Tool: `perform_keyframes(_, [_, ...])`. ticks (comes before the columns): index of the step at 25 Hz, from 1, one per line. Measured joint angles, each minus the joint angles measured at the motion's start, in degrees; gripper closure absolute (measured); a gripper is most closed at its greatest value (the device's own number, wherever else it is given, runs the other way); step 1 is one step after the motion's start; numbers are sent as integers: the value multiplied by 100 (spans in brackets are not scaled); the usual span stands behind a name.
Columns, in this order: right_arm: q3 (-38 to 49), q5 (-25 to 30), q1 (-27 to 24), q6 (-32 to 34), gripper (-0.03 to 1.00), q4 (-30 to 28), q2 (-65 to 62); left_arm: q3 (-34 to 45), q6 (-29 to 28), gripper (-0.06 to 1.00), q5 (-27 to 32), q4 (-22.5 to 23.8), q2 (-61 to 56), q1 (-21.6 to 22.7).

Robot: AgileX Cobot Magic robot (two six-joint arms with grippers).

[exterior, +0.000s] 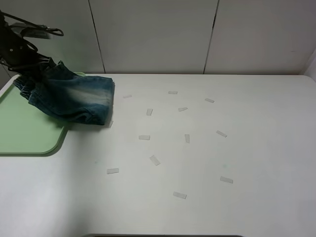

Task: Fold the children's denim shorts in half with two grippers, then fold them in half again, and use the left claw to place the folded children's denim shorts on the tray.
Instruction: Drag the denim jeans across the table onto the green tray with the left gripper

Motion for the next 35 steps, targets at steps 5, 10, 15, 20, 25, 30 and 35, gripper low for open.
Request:
perform_keyframes(5, [0, 0, 0, 0, 27, 0, 0, 0, 442, 76, -68, 0, 163, 296])
perform_keyframes(10, [0, 0, 0, 0, 27, 0, 0, 0, 689, 76, -224, 317, 479, 442])
perform_keyframes(15, [0, 0, 0, 0, 27, 0, 0, 0, 707, 76, -507, 895, 629, 482])
perform_keyframes(20, [0, 0, 0, 0, 27, 0, 0, 0, 725, 76, -763, 1285, 752, 490])
perform_keyframes(25, [0, 0, 0, 0, 27, 0, 0, 0, 689, 76, -966, 1585, 877, 538])
perform_keyframes(30, [0, 6, 0, 0, 27, 0, 0, 0, 627, 76, -1128, 1728, 946, 684])
perform_keyframes(35, [0, 6, 0, 0, 27, 0, 0, 0, 621, 76, -1292, 1824, 962, 837])
